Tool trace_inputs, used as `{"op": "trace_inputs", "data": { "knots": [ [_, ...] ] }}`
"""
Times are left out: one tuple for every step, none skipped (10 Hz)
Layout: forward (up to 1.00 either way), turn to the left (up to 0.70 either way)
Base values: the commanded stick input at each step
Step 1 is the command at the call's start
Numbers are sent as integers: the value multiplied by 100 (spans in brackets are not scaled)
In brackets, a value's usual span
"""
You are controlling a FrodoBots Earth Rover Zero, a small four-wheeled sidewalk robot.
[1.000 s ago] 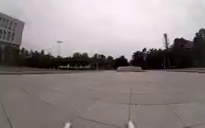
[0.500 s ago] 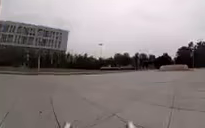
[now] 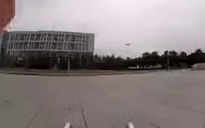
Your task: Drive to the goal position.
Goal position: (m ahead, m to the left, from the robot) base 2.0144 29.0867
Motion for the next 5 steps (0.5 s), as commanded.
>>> {"op": "trace_inputs", "data": {
  "knots": [
    [0, 85],
    [0, 85],
    [0, 85],
    [0, 85],
    [0, 85]
  ]
}}
